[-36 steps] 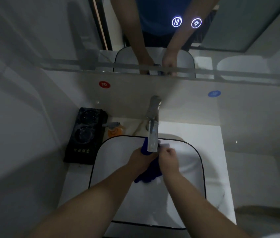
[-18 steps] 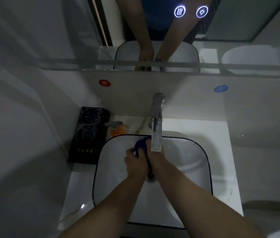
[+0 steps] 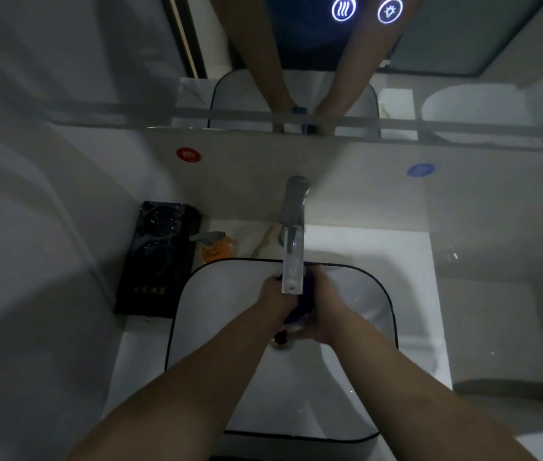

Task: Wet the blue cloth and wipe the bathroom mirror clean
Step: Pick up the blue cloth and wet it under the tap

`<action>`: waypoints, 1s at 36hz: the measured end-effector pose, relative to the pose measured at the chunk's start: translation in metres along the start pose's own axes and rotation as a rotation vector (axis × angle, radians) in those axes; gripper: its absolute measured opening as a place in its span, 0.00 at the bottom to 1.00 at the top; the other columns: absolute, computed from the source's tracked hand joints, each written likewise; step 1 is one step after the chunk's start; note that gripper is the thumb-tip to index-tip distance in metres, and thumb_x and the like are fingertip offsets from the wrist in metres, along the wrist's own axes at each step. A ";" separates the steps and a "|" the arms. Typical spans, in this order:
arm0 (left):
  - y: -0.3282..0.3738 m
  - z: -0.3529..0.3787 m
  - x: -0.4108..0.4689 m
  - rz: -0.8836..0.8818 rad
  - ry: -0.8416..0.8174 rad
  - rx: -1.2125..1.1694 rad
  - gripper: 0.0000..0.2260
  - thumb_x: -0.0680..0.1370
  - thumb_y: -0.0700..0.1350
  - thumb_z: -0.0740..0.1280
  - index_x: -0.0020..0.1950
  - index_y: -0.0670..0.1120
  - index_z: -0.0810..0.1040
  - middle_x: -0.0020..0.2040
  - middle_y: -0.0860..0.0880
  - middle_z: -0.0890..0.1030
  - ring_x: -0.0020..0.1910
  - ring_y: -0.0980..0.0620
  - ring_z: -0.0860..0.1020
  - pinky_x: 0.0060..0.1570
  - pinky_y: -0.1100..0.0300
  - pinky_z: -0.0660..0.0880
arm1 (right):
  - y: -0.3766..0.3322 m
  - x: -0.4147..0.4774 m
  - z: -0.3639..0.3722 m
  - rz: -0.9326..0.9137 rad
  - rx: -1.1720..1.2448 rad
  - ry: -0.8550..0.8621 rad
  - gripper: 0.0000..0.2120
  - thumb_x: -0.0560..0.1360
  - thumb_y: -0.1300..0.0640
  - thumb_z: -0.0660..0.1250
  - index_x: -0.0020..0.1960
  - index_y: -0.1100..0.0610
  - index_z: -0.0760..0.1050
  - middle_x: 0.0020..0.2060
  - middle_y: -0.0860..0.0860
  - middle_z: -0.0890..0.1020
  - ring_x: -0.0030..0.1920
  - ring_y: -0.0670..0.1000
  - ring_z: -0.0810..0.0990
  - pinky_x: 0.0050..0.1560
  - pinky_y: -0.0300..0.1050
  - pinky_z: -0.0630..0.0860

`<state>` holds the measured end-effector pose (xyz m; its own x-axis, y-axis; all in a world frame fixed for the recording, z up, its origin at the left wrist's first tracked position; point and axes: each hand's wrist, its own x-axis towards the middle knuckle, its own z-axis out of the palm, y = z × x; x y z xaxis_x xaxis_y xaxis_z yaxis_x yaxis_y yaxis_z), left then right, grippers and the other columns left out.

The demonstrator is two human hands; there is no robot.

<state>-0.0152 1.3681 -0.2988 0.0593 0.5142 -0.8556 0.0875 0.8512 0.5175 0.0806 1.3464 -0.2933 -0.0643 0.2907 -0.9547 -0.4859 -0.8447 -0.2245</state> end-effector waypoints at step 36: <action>-0.004 -0.018 -0.027 0.436 0.071 0.536 0.12 0.82 0.60 0.69 0.50 0.52 0.79 0.45 0.54 0.82 0.47 0.50 0.83 0.41 0.64 0.75 | 0.042 -0.013 -0.005 -0.133 0.353 -0.113 0.31 0.67 0.52 0.64 0.68 0.60 0.81 0.60 0.63 0.83 0.59 0.66 0.81 0.58 0.59 0.79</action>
<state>-0.0346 1.3523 -0.2777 0.1370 0.8185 -0.5579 0.5507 0.4052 0.7297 0.0653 1.3050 -0.2917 -0.0665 0.4510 -0.8900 -0.7653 -0.5954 -0.2445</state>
